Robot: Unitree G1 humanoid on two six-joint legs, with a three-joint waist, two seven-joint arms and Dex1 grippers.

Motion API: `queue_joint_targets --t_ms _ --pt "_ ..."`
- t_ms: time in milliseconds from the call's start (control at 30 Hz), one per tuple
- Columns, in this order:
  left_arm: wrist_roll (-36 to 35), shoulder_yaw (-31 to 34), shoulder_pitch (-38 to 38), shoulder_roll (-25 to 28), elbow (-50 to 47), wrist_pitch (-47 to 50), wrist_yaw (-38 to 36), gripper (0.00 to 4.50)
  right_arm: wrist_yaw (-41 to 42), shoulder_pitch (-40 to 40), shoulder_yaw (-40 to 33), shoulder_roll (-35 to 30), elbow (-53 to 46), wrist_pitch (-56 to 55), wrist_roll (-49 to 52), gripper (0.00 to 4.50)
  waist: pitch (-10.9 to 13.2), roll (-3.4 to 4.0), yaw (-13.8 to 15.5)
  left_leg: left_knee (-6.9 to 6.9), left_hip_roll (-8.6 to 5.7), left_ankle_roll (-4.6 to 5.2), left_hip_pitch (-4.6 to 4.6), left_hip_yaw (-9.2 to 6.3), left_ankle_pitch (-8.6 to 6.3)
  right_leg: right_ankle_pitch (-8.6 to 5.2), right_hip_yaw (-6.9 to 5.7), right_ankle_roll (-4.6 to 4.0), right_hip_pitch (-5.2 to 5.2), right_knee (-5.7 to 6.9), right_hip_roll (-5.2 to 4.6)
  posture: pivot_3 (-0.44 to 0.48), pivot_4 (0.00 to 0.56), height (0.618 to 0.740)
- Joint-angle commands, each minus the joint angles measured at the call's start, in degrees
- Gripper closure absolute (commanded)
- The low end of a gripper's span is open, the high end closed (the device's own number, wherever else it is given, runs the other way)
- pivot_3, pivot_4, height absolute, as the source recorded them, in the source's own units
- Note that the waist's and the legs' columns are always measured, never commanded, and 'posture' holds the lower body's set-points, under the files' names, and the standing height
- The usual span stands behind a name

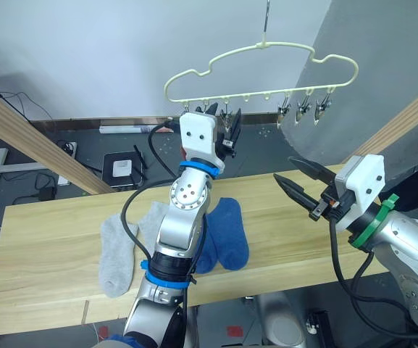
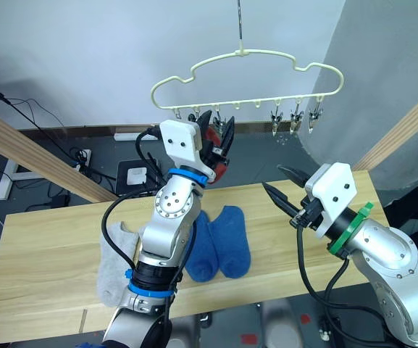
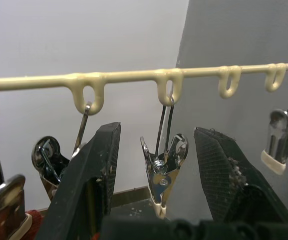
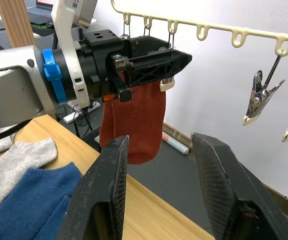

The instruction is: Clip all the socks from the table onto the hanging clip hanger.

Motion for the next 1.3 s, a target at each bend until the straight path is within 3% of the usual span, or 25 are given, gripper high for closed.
queue_joint_targets --t_ms 33,167,300,567,667,800,933,1100,1300 --pt "0.4 -0.8 -0.2 -0.6 -2.8 -0.5 0.3 2.78 0.4 0.2 -1.3 -0.5 -1.5 -1.0 1.2 2.42 0.0 0.00 0.0 0.00 0.00 0.00 0.00 0.00 0.00 0.00 0.00 0.00 0.00 0.00 0.00 -0.234 0.389 0.740" --pt "0.5 -0.8 -0.3 -0.5 -3.0 -0.4 0.4 3.91 0.4 0.2 -1.3 -0.5 -1.3 -1.1 1.2 2.42 0.0 0.00 0.0 0.00 0.00 0.00 0.00 0.00 0.00 0.00 0.00 0.00 0.00 0.00 0.00 -0.232 0.388 0.740" --pt "0.9 -0.8 -0.1 -0.2 -3.7 -0.1 0.5 4.38 0.4 0.4 -1.1 -0.3 -1.4 -1.3 1.1 2.42 0.0 0.00 0.0 0.00 0.00 0.00 0.00 0.00 0.00 0.00 0.00 0.00 0.00 0.00 0.00 -0.231 0.387 0.740" --pt "-3.6 0.9 -0.4 3.6 -4.6 1.5 -6.0 4.41 -1.5 0.8 1.9 0.3 -0.1 -1.3 -1.9 2.42 0.0 0.00 0.1 0.00 0.02 0.00 0.01 0.00 0.00 0.00 0.00 -0.01 0.00 0.02 0.00 -0.218 0.385 0.740" --pt "-7.1 2.7 -2.0 5.8 -3.8 2.5 -9.9 4.41 -3.4 1.9 6.9 1.2 1.0 -0.5 -4.8 2.42 0.0 0.00 0.1 0.00 0.02 0.00 0.02 -0.01 0.01 0.00 -0.01 0.00 0.00 0.04 0.00 -0.199 0.397 0.740" --pt "-10.7 4.9 -4.0 9.6 -2.3 2.6 -14.9 4.41 -6.6 2.7 17.0 3.9 4.4 -0.7 -11.0 1.55 0.0 0.00 0.1 0.00 0.04 0.00 0.03 -0.02 0.01 0.00 -0.02 0.01 -0.01 0.05 0.01 -0.185 0.400 0.740" --pt "-14.0 5.8 -5.0 12.7 -1.8 3.8 -19.9 4.41 -13.0 -0.4 28.7 9.4 15.0 -4.0 -23.1 0.14 0.0 -0.03 0.1 0.01 0.05 -0.02 0.06 -0.05 0.02 -0.01 0.04 0.01 -0.05 0.10 0.01 -0.172 0.406 0.740" --pt "-16.2 5.9 -5.2 15.3 -3.1 5.3 -23.3 4.41 -19.2 -4.5 33.5 20.4 30.5 -8.5 -30.1 0.10 0.0 -0.04 0.3 0.02 0.11 -0.08 0.05 -0.14 0.05 -0.01 0.05 0.01 -0.11 0.15 0.00 -0.151 0.409 0.740" --pt "-16.9 5.9 -4.9 16.1 -4.4 7.0 -23.5 4.41 -22.9 -7.7 32.7 29.8 45.7 -12.9 -33.3 0.10 0.0 -0.04 0.4 0.01 0.10 -0.19 0.04 -0.20 0.11 0.04 0.13 -0.07 -0.14 0.14 -0.07 -0.138 0.408 0.740"
